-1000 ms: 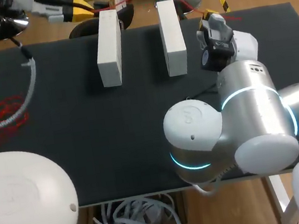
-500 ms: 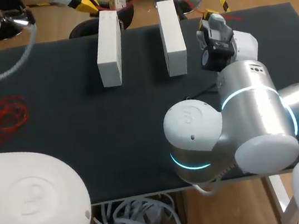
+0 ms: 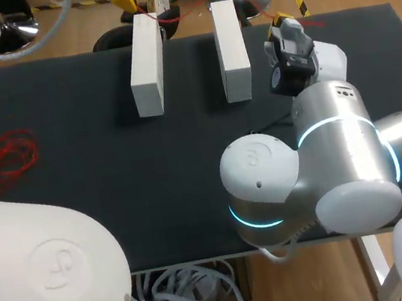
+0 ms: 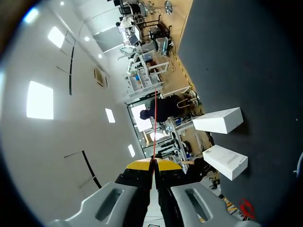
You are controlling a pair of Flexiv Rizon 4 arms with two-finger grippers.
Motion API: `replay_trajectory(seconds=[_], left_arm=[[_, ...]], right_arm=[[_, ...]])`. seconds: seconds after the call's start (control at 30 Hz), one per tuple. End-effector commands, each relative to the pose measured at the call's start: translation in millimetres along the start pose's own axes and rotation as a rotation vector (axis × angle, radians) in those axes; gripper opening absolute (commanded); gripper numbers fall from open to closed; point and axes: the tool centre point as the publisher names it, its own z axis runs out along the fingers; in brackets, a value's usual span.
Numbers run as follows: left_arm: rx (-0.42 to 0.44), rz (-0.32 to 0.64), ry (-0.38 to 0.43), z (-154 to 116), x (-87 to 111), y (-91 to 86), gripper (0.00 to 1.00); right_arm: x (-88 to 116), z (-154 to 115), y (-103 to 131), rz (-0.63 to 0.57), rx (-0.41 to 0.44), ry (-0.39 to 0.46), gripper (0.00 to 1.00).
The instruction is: Grab the tape and strap the tape.
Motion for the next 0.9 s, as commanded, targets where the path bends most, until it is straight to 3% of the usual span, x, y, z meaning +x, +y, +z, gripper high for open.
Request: replay_trajectory(seconds=[0.03,0.23,0.9], left_arm=[[0.074,-0.016,-0.056,8.5,11.5,-2.1,0.0],[0.1,-0.023,-0.075,10.5,16.8,-7.2,0.0],[0.054,0.011,-0.071,5.6,14.9,-2.1,0.0]], right_arm=[[4.2,0.7,1.3,-0.002,0.001,-0.009,0.0],[4.2,0.7,1.3,-0.002,0.001,-0.009,0.0],[4.2,0.7,1.3,-0.002,0.001,-0.009,0.0]])
